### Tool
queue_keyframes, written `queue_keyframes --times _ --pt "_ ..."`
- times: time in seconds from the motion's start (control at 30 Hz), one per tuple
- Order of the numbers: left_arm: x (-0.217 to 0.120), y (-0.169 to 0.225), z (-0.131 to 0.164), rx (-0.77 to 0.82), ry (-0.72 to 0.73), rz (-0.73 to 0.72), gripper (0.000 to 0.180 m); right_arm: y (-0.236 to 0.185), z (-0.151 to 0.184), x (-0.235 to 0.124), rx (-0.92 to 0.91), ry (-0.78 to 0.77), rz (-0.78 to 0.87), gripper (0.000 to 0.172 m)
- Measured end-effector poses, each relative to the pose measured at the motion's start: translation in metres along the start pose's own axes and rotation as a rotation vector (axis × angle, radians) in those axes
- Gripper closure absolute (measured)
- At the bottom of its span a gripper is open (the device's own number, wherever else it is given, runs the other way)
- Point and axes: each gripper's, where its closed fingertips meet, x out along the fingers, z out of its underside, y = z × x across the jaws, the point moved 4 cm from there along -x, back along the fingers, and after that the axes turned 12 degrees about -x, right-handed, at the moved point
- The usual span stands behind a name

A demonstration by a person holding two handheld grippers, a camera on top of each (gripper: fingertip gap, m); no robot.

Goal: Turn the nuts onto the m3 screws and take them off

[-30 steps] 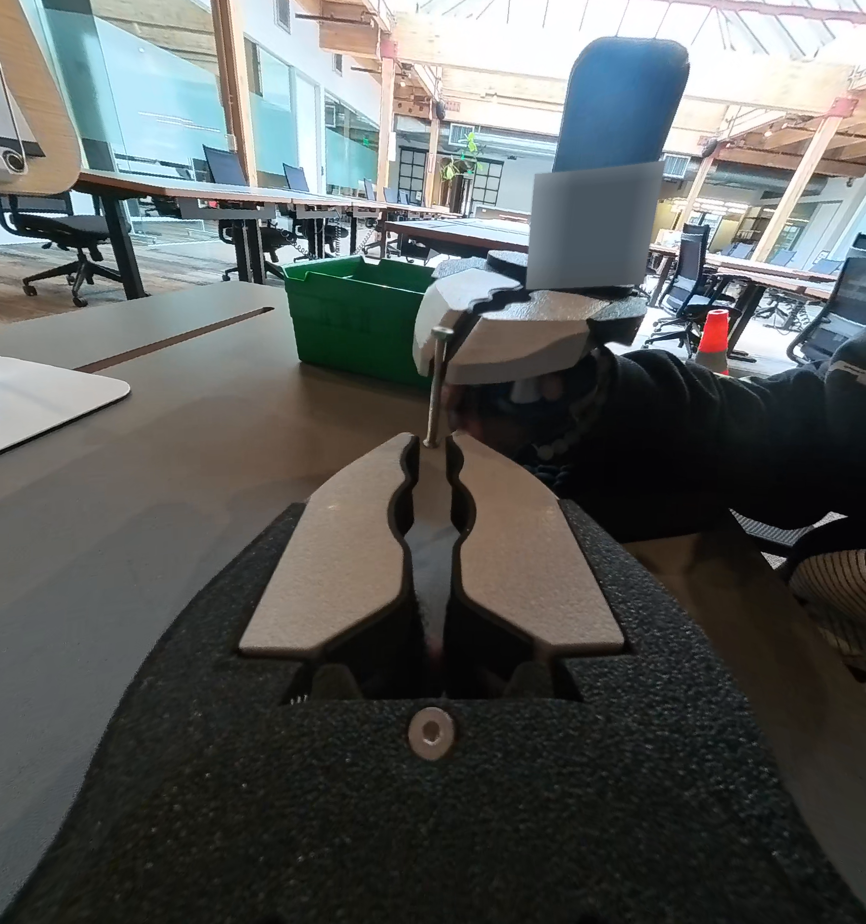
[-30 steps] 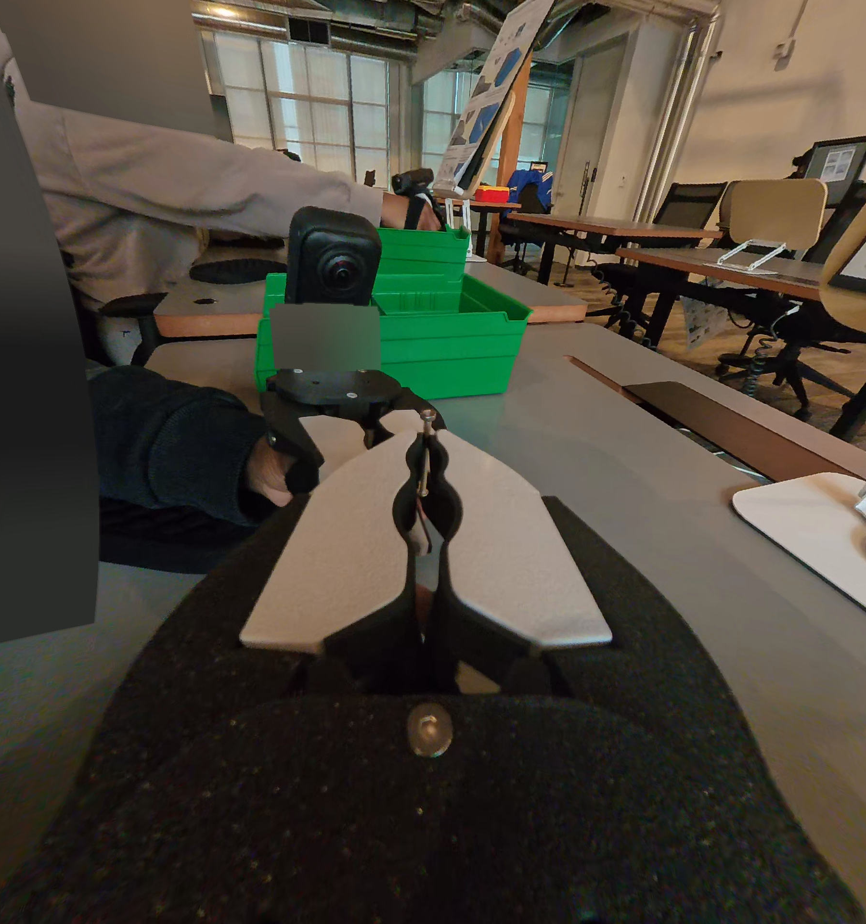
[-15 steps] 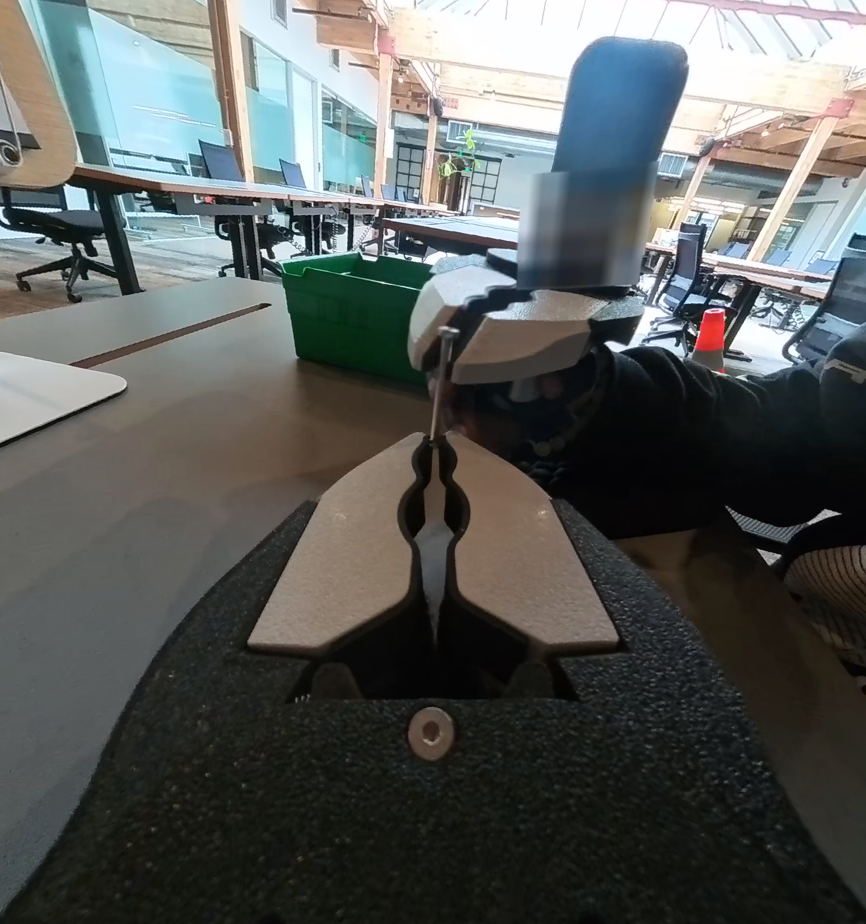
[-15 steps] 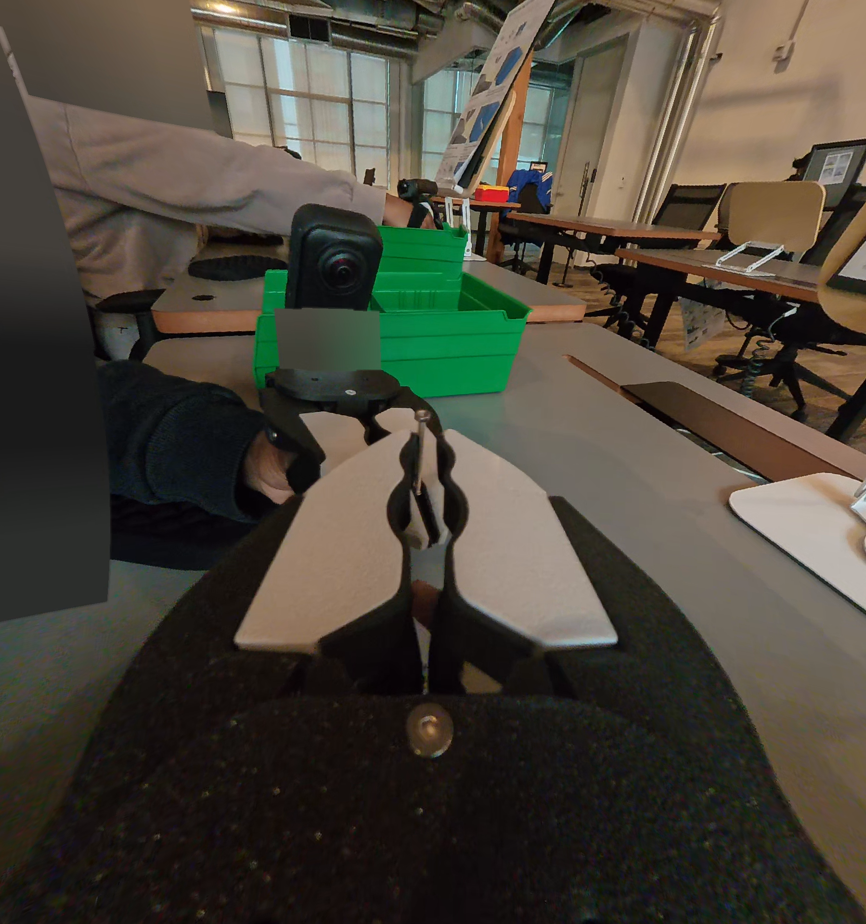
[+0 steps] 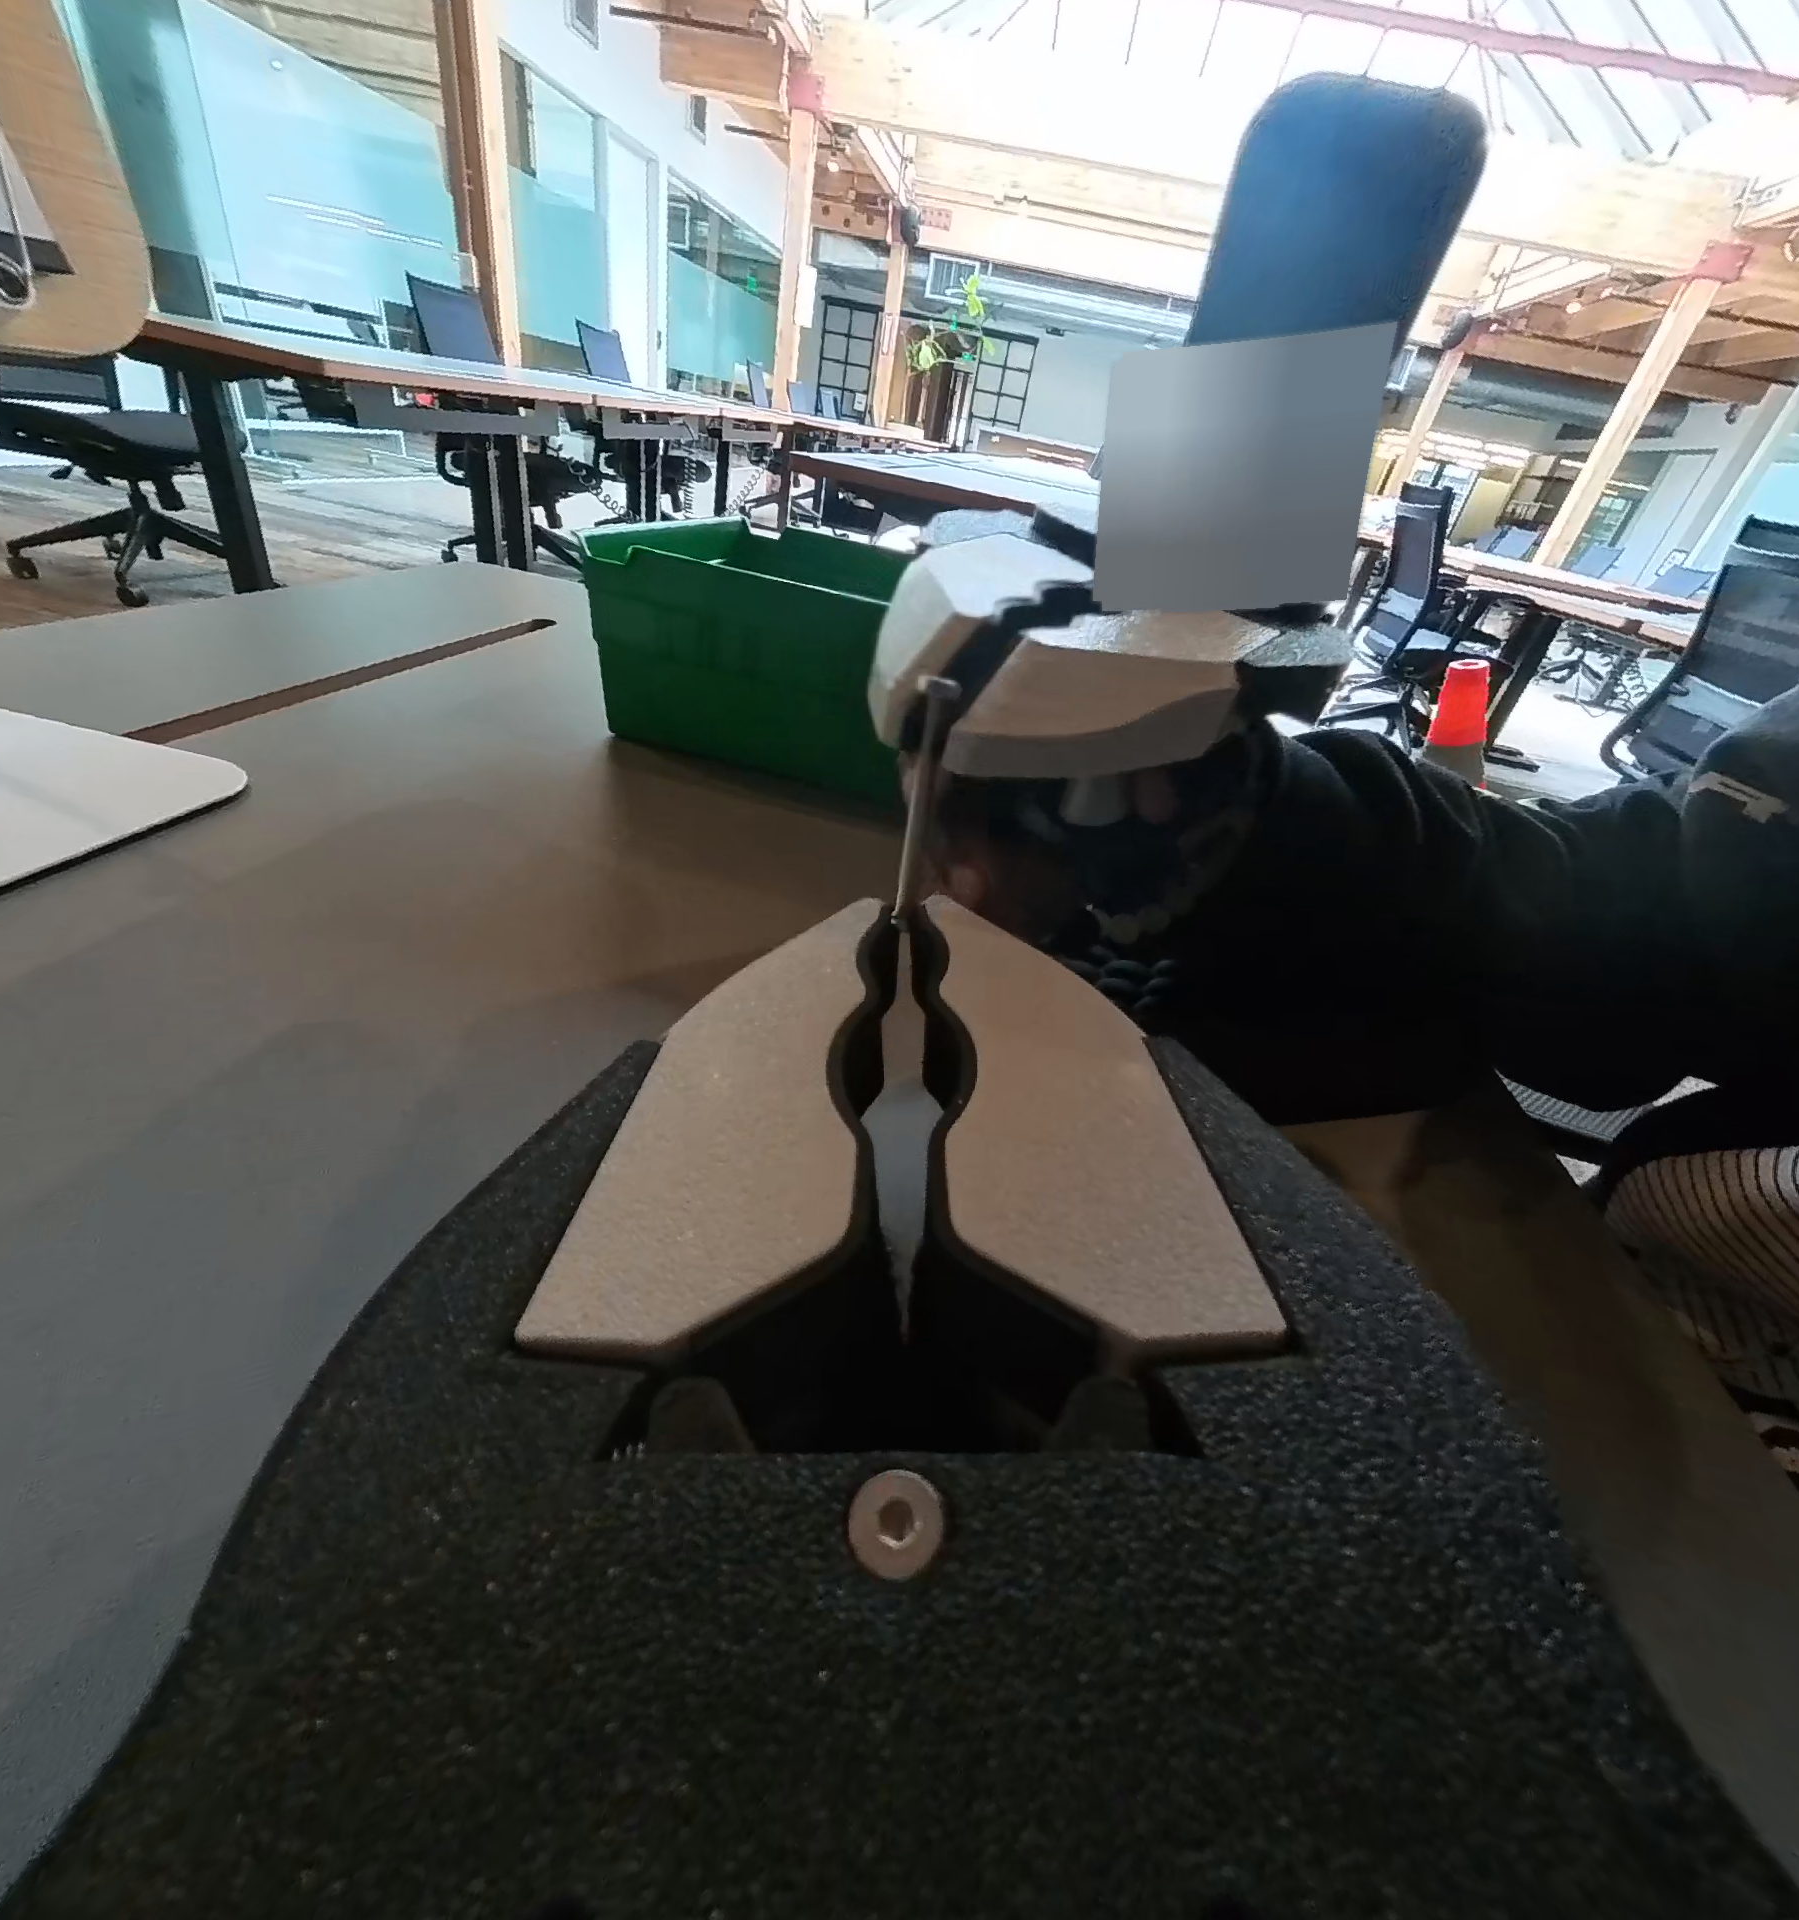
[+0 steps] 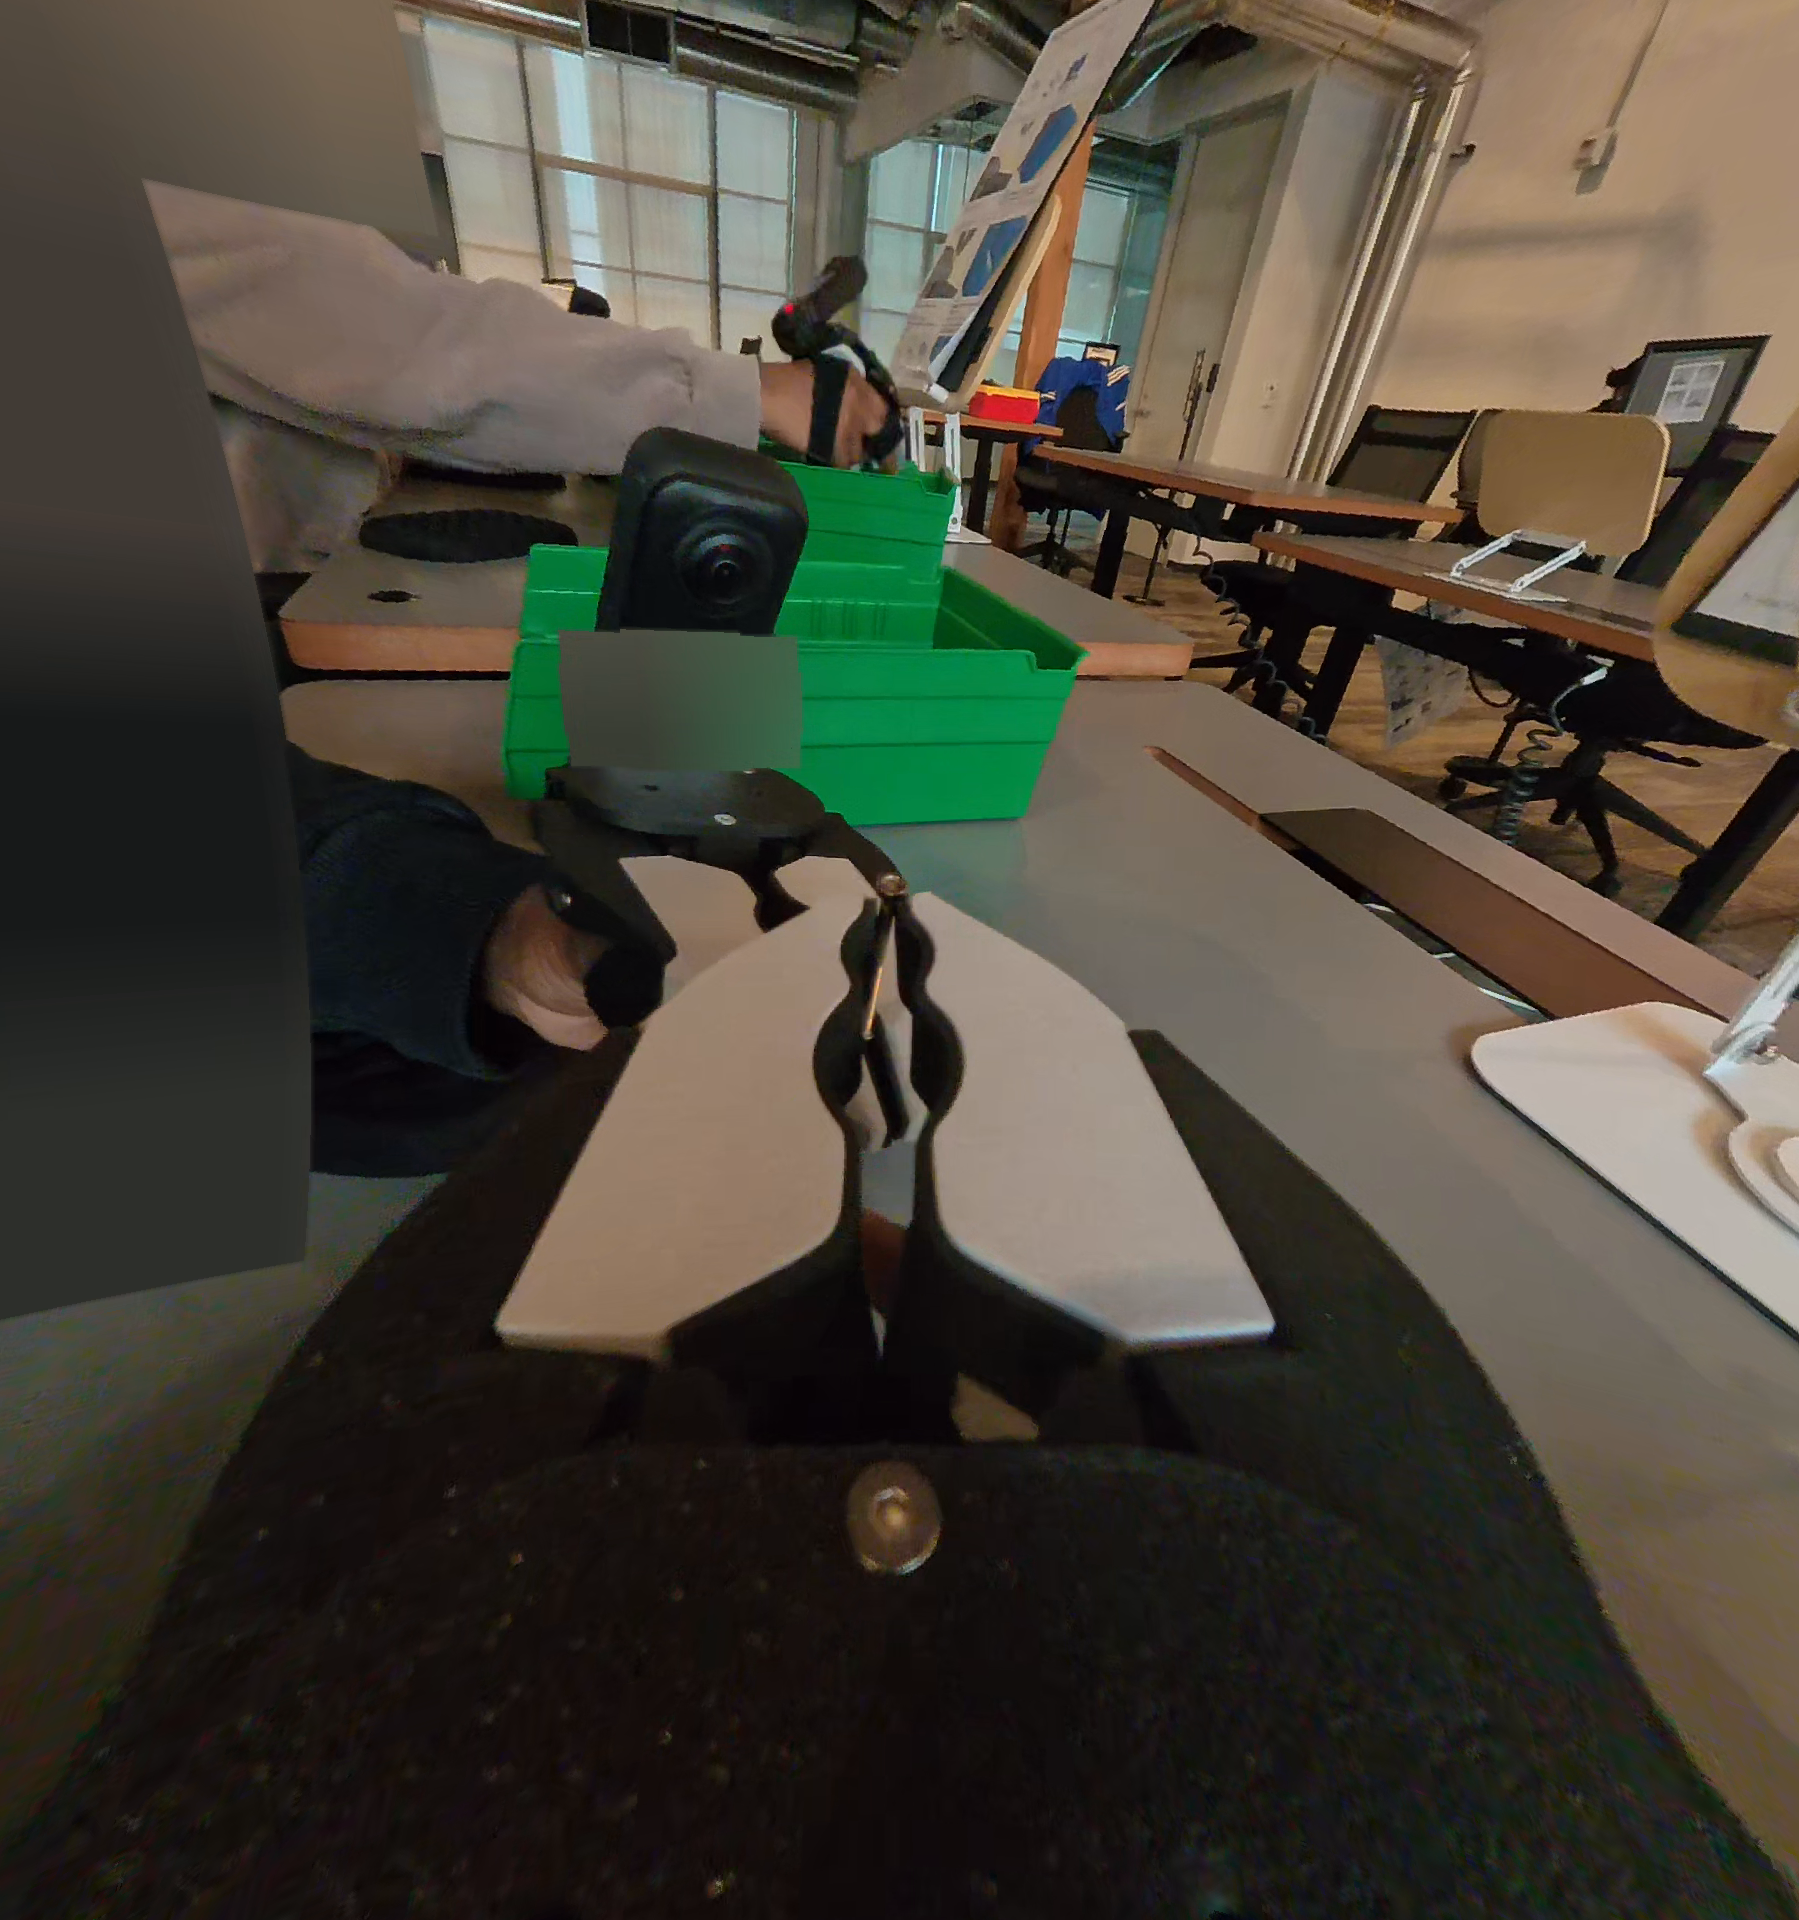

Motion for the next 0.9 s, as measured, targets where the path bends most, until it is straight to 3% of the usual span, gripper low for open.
queue_keyframes --times 0.6,0.9 --pt "0.0015 0.0014 0.0016 0.078 -0.031 -0.031 0.168 0.0005 0.0006 -0.0025 0.096 -0.013 -0.052 0.171" --pt "0.0026 0.0034 0.0022 0.084 -0.035 -0.017 0.173 0.0008 0.002 -0.0008 0.121 -0.007 -0.05 0.171"
